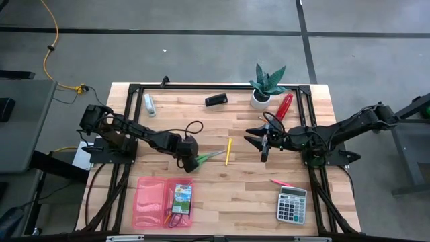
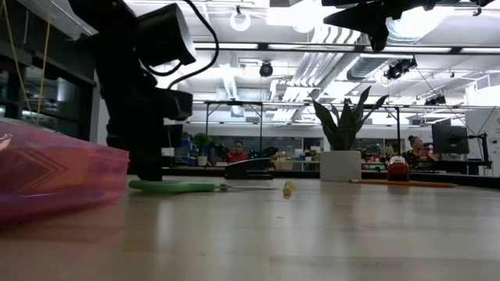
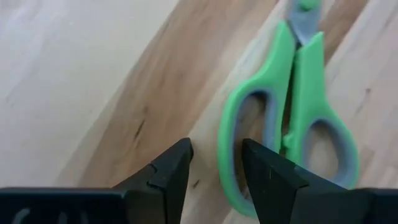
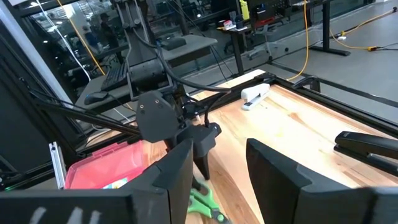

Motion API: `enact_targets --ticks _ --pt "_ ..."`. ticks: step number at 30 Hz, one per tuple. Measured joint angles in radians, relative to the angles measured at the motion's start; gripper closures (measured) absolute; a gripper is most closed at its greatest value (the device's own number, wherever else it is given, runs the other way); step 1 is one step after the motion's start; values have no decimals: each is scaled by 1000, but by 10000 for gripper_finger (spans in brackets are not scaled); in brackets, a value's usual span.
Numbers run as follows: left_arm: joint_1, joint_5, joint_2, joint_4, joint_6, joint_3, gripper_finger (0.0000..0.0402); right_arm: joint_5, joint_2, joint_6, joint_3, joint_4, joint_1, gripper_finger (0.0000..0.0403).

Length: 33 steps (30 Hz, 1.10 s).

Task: Pack school essentials
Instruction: Put the green scissors into the supply box

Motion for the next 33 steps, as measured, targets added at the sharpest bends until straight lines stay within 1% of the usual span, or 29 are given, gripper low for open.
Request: enact_targets --ticks 3,5,7,10,11,13,15,18,21,25,29,31,33 --pt "1 -10 0 -16 5 0 274 0 0 0 0 0 0 261" --pt "1 -10 0 -23 29 0 291 0 0 0 0 -1 0 261" --pt "2 -13 0 -27 42 -1 320 0 0 0 0 -3 0 261" --pt "3 -20 -3 -32 70 -2 378 0 0 0 0 -7 0 261" --pt "4 -23 -15 -33 77 -3 387 0 0 0 0 -7 0 261" --pt "4 -41 -33 -41 82 -5 387 0 0 0 0 -7 0 261" --pt "9 -91 -71 -94 85 -11 389 0 0 0 0 -7 0 261" --pt "26 -169 -176 -146 100 -6 396 0 0 0 0 -7 0 261" --pt "39 -222 -303 -206 101 -8 397 0 0 0 0 -7 0 261" --pt "42 -306 -513 -179 101 -7 398 -1 0 15 0 -6 0 261" --pt "5 -407 -691 -51 138 -10 399 -3 0 36 0 -6 0 261" --pt "-24 -461 -760 54 175 -24 400 -3 0 36 0 -6 0 261" --pt "-57 -495 -813 203 211 -69 400 -3 0 35 0 -6 0 261"
